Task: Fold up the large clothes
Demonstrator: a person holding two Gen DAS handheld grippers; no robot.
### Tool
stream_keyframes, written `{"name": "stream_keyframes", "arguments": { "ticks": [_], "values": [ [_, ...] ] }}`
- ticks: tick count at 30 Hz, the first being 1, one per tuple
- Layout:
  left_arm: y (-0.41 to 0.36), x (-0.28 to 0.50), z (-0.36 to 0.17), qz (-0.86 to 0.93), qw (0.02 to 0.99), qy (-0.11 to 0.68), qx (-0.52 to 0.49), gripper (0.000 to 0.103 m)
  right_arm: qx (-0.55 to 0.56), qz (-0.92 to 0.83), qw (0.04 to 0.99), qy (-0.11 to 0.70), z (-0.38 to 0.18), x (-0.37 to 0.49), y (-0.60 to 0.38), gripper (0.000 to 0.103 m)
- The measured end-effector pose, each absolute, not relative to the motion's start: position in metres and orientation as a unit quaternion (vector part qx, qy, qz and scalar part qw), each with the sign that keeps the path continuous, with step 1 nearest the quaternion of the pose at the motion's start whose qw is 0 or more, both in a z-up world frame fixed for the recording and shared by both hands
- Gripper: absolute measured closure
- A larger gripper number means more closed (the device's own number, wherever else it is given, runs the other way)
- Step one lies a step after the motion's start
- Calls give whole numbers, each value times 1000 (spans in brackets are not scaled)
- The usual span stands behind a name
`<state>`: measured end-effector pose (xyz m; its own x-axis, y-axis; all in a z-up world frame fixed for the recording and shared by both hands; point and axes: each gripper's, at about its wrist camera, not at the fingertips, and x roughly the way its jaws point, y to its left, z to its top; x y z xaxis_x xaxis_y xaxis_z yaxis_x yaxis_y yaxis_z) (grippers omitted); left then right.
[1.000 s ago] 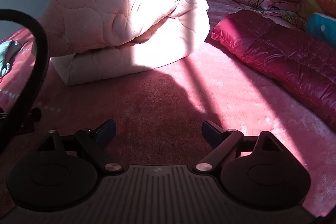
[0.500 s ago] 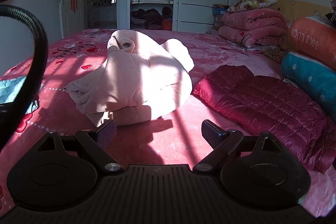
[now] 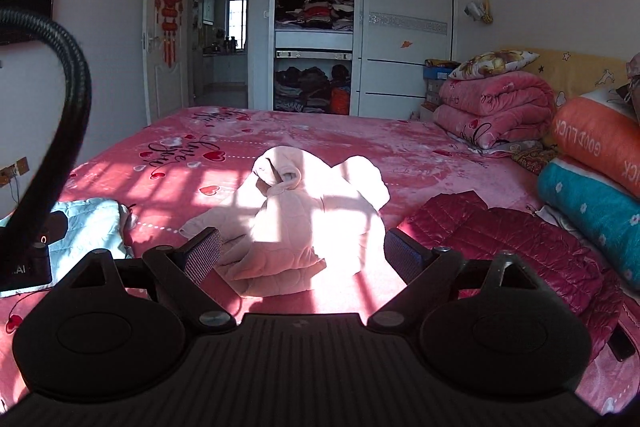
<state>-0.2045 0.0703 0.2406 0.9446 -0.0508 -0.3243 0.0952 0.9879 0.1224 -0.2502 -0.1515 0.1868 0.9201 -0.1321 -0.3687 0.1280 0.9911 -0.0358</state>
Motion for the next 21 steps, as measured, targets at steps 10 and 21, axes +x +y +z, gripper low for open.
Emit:
{"name": "stream_keyframes", "arguments": {
  "ticks": [10, 21],
  "values": [
    [89, -225, 258, -28, 990, 129, 46, 1, -9, -47, 984, 169, 215, -268, -131, 0],
    [107, -237, 263, -12, 993, 117, 24, 1, -4, -38, 985, 168, 219, -275, -136, 0]
  ]
}}
